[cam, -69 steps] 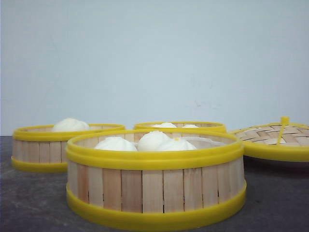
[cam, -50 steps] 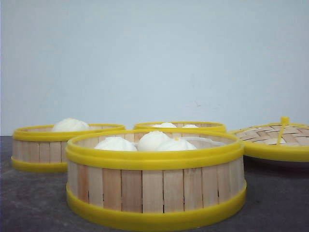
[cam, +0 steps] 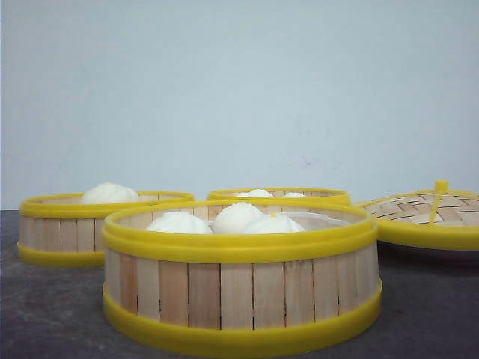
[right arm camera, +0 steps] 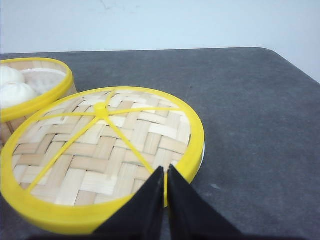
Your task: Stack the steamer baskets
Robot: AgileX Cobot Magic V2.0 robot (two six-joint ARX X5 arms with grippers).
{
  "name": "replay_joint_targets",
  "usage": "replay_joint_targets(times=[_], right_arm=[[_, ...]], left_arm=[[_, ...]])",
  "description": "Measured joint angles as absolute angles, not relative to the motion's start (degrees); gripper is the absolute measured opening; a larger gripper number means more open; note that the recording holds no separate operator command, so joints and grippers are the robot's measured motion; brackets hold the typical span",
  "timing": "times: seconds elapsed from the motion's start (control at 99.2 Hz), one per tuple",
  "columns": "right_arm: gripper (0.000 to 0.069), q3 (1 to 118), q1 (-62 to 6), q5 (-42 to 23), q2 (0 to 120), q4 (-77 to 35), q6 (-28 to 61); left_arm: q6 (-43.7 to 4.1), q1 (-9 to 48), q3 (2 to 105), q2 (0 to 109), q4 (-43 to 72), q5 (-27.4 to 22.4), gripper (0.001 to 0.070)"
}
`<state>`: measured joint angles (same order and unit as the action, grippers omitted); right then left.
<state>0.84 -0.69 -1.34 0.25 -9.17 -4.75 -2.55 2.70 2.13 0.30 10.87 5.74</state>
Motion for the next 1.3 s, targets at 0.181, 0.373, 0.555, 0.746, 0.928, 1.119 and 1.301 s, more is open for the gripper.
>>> replay_joint_targets(times=[0.181, 0.373, 0.555, 0.746, 0.928, 1.119, 1.301], right_arm=[[0.0006, 0.84, -0.69, -1.34, 0.25, -9.17, -4.75], [0.0006, 0.84, -0.69, -1.34, 0.25, -9.17, -4.75], [0.0006, 0.84, -0.69, -1.34, 0.25, -9.17, -4.75], [0.0006, 0.84, -0.69, -1.34, 0.25, -9.17, -4.75], [0.0006, 0.84, -0.69, -1.34, 0.25, -9.17, -4.75], [0.0006, 0.84, -0.69, -1.34, 0.25, -9.17, -4.75], [0.0006, 0.84, -0.69, -1.34, 0.25, -7.16, -4.82]], left_arm=[[-2.55, 2.70, 2.13, 0.30, 10.90, 5.76, 0.0029], [-2.55, 2.70, 2.13, 0.30, 10.90, 5.76, 0.0029], [-2.55, 2.70, 2.13, 0.30, 10.90, 5.74, 0.0029], [-2.55, 2.70, 2.11, 0.30, 10.87, 5.76, 0.0029], [-2.55, 2.70, 2.13, 0.30, 10.87, 5.76, 0.0029], [-2.55, 2.70, 2.13, 0.30, 10.90, 5.76, 0.0029], [-2.55, 2.70, 1.91, 0.30, 10.17, 5.76, 0.0029]])
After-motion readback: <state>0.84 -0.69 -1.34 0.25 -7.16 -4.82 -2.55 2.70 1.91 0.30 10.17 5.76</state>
